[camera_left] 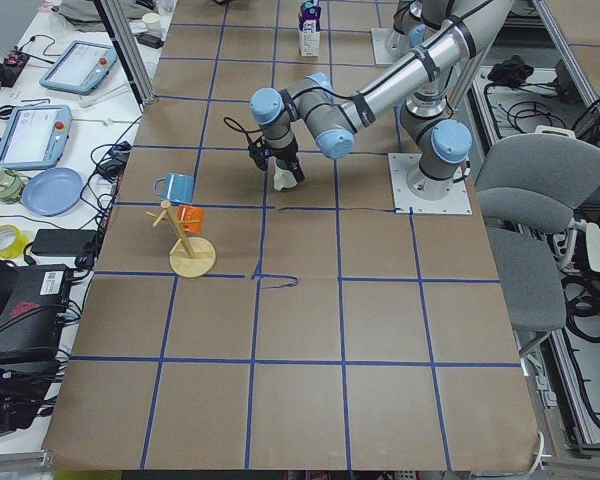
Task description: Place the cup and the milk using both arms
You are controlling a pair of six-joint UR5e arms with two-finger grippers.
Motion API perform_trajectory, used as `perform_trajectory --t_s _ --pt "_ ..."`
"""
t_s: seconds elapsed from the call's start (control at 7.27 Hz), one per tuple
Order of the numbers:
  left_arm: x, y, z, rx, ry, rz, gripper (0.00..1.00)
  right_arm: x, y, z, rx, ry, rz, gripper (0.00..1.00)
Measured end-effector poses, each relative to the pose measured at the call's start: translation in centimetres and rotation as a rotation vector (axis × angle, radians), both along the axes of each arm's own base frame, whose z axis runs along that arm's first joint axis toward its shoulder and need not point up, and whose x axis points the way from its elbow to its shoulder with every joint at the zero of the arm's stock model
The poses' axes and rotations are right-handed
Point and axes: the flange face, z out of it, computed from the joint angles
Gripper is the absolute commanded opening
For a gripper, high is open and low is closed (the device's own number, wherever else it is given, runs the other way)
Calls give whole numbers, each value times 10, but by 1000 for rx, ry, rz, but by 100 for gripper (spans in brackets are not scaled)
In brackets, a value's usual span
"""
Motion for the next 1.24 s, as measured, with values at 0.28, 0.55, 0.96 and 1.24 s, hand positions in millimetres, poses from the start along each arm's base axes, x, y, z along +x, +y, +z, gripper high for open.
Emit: perform_trajectory --t_s 0.28,0.55,0.96,1.24 --pt "0 -4 -17 16 30 7 49 -1 0 0 1 0 -1 100" --pt "-2 -10 -28 11 58 40 0 -1 0 0 1 4 0 100" --pt "-3 -13 -29 22 44 120 0 -1 0 -2 4 8 3 100" --pt "-11 -19 -15 6 40 227 0 -1 1 -2 4 5 6 100"
